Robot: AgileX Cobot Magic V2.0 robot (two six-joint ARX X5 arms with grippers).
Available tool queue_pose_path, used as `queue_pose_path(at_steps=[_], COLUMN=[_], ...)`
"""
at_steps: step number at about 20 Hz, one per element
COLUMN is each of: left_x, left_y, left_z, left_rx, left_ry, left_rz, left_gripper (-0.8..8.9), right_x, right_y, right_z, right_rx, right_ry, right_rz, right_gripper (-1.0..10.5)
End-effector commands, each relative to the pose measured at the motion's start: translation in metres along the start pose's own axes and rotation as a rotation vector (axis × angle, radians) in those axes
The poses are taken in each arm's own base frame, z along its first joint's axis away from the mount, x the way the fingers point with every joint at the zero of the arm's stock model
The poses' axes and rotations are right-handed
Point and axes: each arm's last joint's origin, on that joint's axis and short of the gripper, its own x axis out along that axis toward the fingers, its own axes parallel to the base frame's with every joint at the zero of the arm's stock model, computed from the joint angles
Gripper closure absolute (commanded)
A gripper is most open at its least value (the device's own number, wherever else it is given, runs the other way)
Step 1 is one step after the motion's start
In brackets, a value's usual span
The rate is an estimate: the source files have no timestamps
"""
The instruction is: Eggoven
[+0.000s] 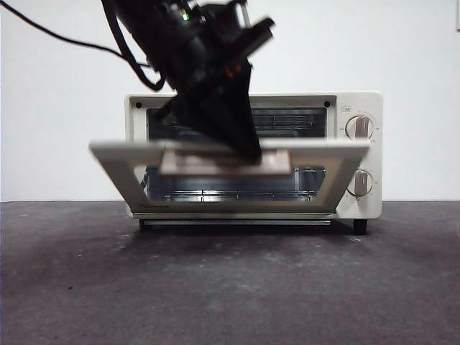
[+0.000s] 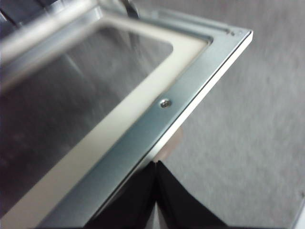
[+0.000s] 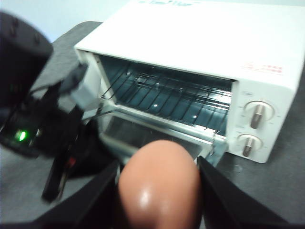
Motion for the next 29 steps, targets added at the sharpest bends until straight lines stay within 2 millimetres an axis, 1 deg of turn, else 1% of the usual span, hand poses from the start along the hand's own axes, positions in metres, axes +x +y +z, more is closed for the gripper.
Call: queue_pose_path(at_steps=[1, 4, 7, 10, 14, 17, 19, 21, 23, 25, 27, 29], left_x=[0.0, -0.01, -0.032, -0.066, -0.122, -0.156, -0.171, -0.179, -0.182, -0.182, -0.182, -0.18], left_y=[-0.014, -0.023, -0.026, -0.019, -0.001, 0.014, 0.021, 0.026, 0.028, 0.029, 0.029, 0.027], left_z=[0.004, 0.004, 0.007, 0.008, 0.003, -0.013, -0.029, -0.049, -0.068, -0.085, -0.1, -0.112], left_rx=[0.035, 0.037, 0.044, 0.021, -0.028, -0.082, -0.116, -0.149, -0.176, -0.201, -0.224, -0.24], left_ry=[-0.008, -0.009, -0.059, -0.115, -0.24, -0.289, -0.317, -0.331, -0.335, -0.332, -0.332, -0.332], left_rz=[-0.013, -0.026, -0.025, 0.007, 0.084, 0.159, 0.197, 0.202, 0.203, 0.22, 0.233, 0.236], left_gripper=[8.06, 8.06, 8.06, 8.06, 8.06, 8.06, 8.06, 8.06, 8.06, 8.07, 8.07, 8.07], right_x=[0.002, 0.016, 0.038, 0.065, 0.105, 0.14, 0.163, 0.187, 0.209, 0.225, 0.237, 0.242], right_y=[0.002, 0.002, 0.004, 0.005, 0.001, -0.004, -0.009, -0.012, -0.014, -0.02, -0.027, -0.032], right_z=[0.005, 0.005, 0.005, 0.004, -0.001, -0.006, -0.011, -0.02, -0.03, -0.04, -0.046, -0.047], right_rx=[-0.008, -0.006, -0.009, -0.009, 0.018, 0.049, 0.083, 0.087, 0.088, 0.093, 0.097, 0.102], right_ry=[-0.017, 0.017, 0.055, 0.077, 0.137, 0.141, 0.152, 0.158, 0.164, 0.177, 0.17, 0.15], right_rz=[0.0, -0.015, -0.024, -0.033, -0.009, 0.0, 0.016, 0.027, 0.021, 0.005, -0.022, -0.038], right_gripper=[9.4, 9.4, 9.4, 9.4, 9.4, 9.4, 9.4, 9.4, 9.4, 9.4, 9.4, 9.4])
